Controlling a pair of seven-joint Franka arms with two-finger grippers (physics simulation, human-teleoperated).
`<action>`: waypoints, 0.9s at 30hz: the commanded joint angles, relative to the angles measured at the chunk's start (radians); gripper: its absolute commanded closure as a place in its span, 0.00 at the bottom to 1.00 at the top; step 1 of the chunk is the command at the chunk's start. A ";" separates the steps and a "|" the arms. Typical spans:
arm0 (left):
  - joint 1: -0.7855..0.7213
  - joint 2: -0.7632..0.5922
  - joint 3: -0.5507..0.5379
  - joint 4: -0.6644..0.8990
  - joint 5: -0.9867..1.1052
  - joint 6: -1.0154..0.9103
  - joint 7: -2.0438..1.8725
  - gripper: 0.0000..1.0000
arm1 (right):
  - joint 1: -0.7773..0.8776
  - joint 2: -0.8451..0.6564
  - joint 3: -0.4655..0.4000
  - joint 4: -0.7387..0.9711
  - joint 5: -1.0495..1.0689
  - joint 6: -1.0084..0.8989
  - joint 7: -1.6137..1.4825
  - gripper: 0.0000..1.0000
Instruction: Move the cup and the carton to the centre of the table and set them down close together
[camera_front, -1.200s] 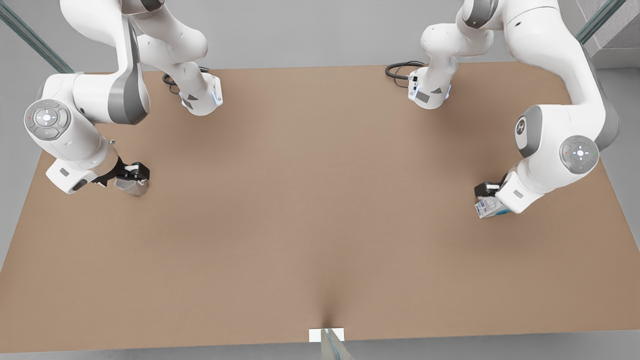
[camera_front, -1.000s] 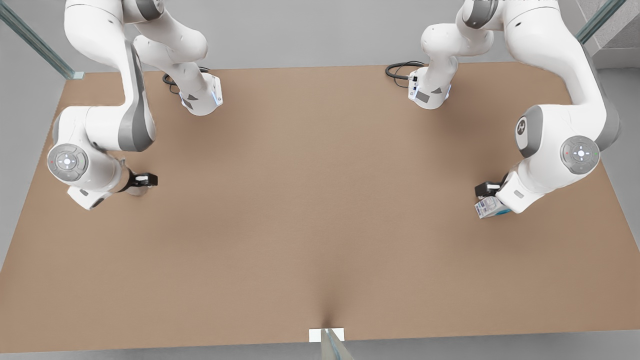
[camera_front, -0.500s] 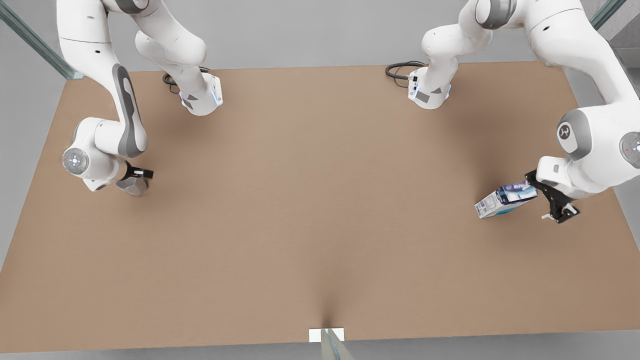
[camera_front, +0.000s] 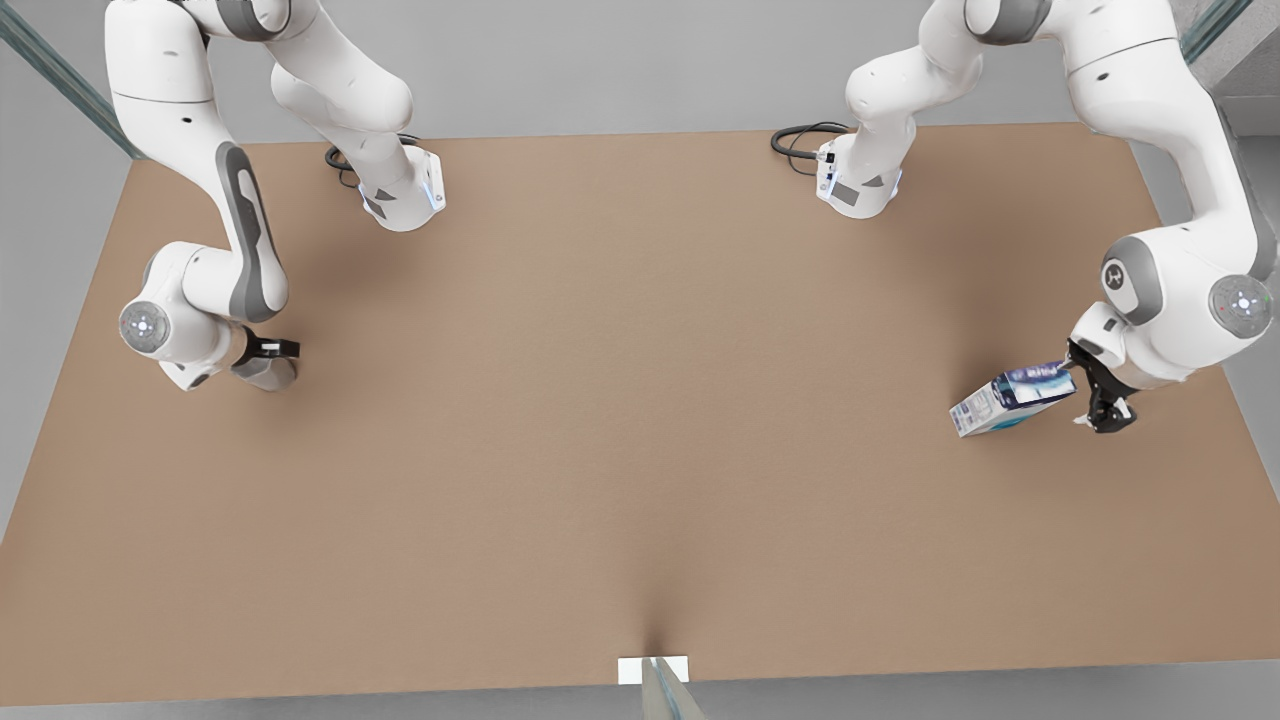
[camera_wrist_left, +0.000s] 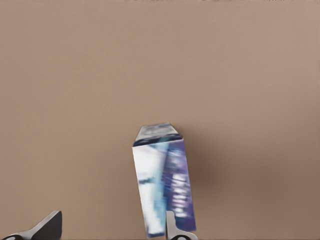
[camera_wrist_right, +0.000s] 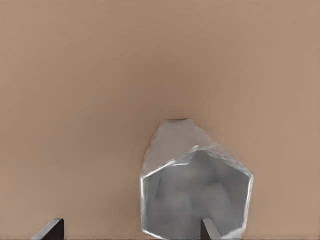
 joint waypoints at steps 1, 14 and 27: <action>0.005 0.000 0.000 -0.008 -0.001 0.006 0.002 0.00 | 0.002 0.003 0.001 -0.001 0.000 0.008 0.000 0.00; 0.028 -0.043 0.001 -0.157 -0.005 0.055 0.071 0.00 | -0.001 0.081 -0.001 0.013 0.009 0.025 0.000 0.00; 0.034 0.012 0.006 -0.206 0.002 0.128 0.008 0.53 | -0.017 0.133 -0.001 0.033 0.008 0.045 -0.003 0.79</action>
